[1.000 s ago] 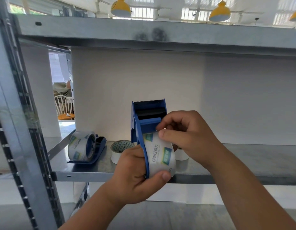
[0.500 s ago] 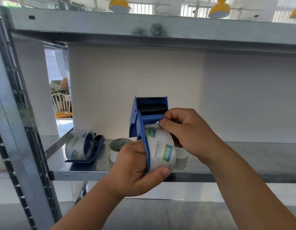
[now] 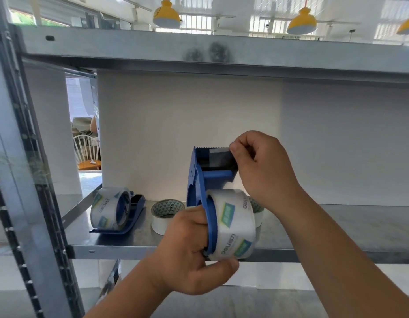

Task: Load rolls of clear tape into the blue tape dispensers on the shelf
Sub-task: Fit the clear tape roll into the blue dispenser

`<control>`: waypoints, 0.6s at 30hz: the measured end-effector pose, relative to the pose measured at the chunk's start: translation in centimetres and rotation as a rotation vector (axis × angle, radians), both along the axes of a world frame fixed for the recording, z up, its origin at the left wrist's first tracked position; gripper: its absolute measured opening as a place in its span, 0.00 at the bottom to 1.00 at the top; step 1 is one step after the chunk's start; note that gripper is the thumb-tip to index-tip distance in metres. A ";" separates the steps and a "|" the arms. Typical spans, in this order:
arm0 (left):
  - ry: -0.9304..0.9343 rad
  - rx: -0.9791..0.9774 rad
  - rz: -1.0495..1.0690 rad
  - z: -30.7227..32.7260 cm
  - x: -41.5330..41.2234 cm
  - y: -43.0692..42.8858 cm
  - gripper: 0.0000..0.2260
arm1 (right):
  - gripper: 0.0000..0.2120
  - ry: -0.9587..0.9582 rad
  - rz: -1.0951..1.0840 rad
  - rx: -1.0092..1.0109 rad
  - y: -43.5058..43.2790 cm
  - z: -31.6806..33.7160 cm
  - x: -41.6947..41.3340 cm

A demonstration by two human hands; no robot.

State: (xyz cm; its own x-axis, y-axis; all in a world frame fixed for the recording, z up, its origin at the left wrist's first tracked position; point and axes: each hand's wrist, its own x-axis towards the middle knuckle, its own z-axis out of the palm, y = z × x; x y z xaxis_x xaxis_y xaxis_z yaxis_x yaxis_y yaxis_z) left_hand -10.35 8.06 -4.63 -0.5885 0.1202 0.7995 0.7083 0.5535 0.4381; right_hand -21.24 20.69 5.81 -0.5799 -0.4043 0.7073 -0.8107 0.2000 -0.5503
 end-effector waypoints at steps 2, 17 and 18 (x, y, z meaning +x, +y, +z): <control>-0.019 0.103 -0.073 0.4 0.1 0.9 0.08 | 0.11 0.052 -0.033 0.021 -0.5 0.7 -0.3; -0.160 0.624 -0.319 2.0 -1.5 2.9 0.18 | 0.07 0.034 -0.172 0.157 -6.0 5.4 -6.1; -0.158 0.634 -0.330 2.2 -1.6 2.8 0.18 | 0.07 0.025 -0.179 0.167 -6.2 5.6 -6.6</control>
